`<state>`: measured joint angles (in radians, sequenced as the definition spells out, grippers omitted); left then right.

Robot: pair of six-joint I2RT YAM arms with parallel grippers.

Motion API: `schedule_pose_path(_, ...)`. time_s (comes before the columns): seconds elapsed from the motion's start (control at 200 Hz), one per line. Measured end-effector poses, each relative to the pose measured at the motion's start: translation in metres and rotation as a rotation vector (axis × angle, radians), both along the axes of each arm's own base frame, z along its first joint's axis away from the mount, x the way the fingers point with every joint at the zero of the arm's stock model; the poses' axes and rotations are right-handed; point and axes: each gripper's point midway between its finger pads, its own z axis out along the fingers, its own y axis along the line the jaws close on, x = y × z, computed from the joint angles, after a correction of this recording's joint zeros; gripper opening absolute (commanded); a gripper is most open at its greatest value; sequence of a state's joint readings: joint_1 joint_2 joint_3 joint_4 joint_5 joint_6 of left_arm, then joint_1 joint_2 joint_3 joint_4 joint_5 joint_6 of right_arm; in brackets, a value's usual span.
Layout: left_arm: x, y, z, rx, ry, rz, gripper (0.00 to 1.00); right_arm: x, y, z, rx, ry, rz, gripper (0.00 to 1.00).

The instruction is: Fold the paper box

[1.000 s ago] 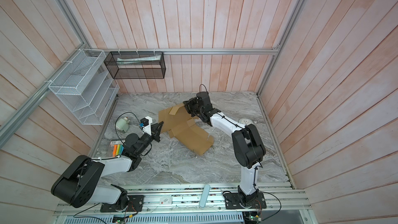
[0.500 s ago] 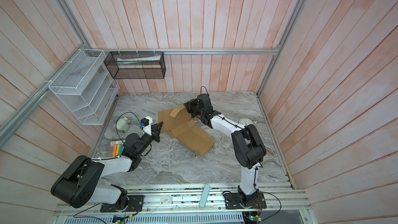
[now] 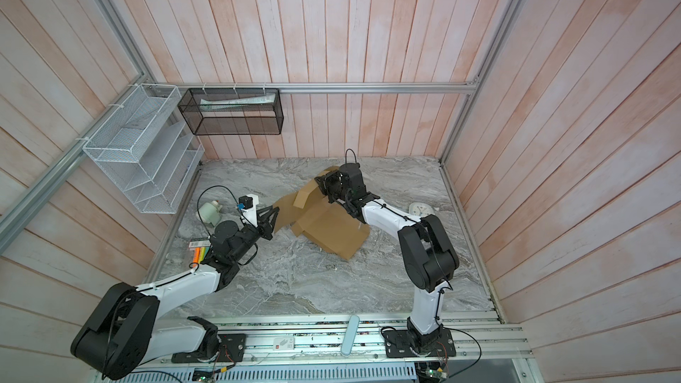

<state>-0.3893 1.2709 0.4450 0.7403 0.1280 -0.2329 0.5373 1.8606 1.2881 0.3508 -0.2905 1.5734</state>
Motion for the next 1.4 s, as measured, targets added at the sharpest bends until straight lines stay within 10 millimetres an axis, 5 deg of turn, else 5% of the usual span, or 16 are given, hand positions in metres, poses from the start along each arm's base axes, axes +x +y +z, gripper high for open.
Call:
schedule_pose_path(0.15, -0.002, 0.003, 0.007, -0.02, 0.042, 0.018, 0.58, 0.0, 0.002, 0.006, 0.012, -0.027, 0.009, 0.0)
schedule_pose_path(0.465, -0.013, 0.01, 0.027, -0.018, 0.109, 0.033, 0.8, 0.0, 0.005, 0.014, 0.02, -0.065, 0.025, 0.0)
schedule_pose_path(0.755, -0.025, 0.027, 0.023, -0.004, 0.189, 0.073, 0.8, 0.003, 0.013, 0.004, 0.022, -0.073, 0.055, 0.0)
schedule_pose_path(1.005, -0.013, 0.052, 0.009, 0.006, 0.285, 0.167, 0.75, 0.005, 0.02, 0.0, 0.029, -0.067, 0.088, 0.0)
schedule_pose_path(1.401, 0.003, 0.029, -0.038, 0.062, 0.442, 0.078, 0.71, 0.015, 0.031, -0.011, 0.03, -0.076, 0.116, 0.0)
